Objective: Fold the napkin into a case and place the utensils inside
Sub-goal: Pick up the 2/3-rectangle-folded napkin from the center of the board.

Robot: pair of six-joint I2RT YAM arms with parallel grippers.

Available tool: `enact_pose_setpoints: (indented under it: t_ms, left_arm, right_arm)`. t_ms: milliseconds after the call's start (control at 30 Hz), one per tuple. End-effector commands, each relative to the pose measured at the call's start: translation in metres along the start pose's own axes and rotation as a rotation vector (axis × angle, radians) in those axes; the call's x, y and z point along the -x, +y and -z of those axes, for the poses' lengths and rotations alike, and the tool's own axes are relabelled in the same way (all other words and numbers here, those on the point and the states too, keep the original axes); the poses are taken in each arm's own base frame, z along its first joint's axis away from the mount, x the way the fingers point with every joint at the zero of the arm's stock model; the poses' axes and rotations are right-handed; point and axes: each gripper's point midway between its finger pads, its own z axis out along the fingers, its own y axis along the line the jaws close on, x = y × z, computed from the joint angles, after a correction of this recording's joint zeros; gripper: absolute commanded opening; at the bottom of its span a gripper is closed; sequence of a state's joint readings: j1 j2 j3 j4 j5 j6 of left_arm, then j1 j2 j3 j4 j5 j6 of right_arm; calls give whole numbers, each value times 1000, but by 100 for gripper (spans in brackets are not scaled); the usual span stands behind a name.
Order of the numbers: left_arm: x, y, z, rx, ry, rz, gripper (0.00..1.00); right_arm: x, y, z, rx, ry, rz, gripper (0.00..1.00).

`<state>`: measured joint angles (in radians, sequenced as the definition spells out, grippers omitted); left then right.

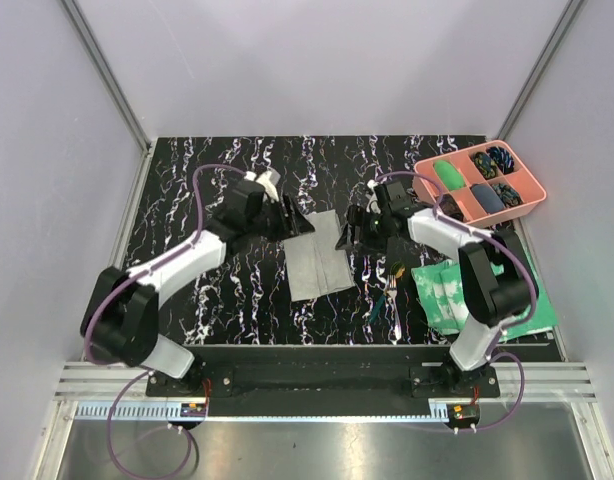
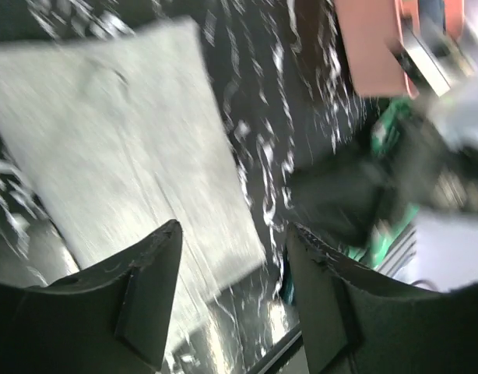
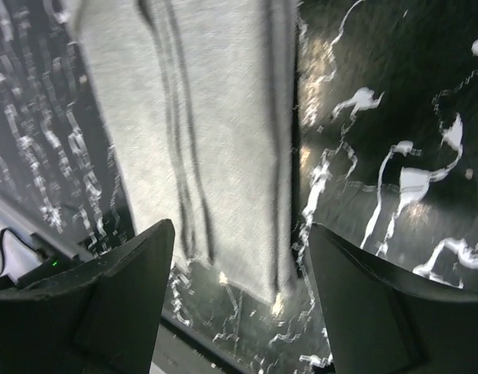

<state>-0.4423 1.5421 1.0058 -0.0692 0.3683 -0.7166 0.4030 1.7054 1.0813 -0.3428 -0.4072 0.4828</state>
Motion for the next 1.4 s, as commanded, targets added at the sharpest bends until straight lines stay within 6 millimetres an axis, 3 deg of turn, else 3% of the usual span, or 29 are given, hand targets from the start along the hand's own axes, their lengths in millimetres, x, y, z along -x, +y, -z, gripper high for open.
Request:
enact_pose_setpoints:
  t_ms: [0,67,100,133,233,300,367,400,467,500,567,600,667,700,733,833,933,1100,1267,1367]
  left_arm:
    - [-43,5,18,121,-44,-101,58]
    - [-55,-6,28,145,-106,-169,57]
    - [-73,-9,28,150,-97,-216,57]
    - [-72,-9,32,178,-141,-238,56]
    - [-95,-15,28,177,-141,-294,56]
    - [-111,-25,21,159,-126,-336,59]
    - [-124,-20,8,202,-103,-396,61]
    - [-133,-32,4,190,-98,-433,62]
    - [-141,-22,-7,267,-98,-495,63]
    - [-144,-34,-11,259,-104,-522,64]
    - [-151,-22,-21,332,-77,-568,65]
    - [-149,-31,-25,338,-80,-573,65]
    - [-154,-15,-31,417,-44,-589,66]
    - [-154,-19,-34,419,-47,-596,65]
    - [-157,-13,-36,443,-43,-610,65]
    - [-162,-8,-39,462,-29,-619,64]
    - [-169,-6,-45,468,-10,-636,61]
    - [-181,-4,-57,476,29,-652,55]
    - [-190,5,-57,505,70,-636,46]
    - [-192,9,-55,513,81,-638,30]
  right_arm:
    - [3,-16,-17,-65,46,27,79]
    - [-2,-21,-27,-60,72,22,72]
    - [-8,-26,-33,-59,90,15,68]
    - [-11,-28,-36,-56,97,6,61]
    - [-22,-27,-40,-12,107,-16,50]
    - [-31,-19,-40,52,110,-26,44]
    - [-42,-4,-38,124,134,-75,33]
    - [-46,3,-38,169,124,-82,31]
    - [-58,27,-32,278,173,-161,27]
    - [-57,37,-27,346,135,-154,28]
    - [-54,42,-18,355,104,-220,37]
    - [-51,40,-8,326,80,-230,52]
    - [-41,24,-4,234,12,-193,65]
    - [-41,17,4,188,14,-200,75]
    - [-34,6,8,158,-9,-189,79]
    - [-26,-17,17,111,-27,-217,82]
    - [-24,-26,20,101,-34,-223,83]
    - [-19,-25,20,106,-33,-217,83]
    - [-19,-22,14,128,-8,-202,83]
    - [-17,-21,12,140,-11,-198,84]
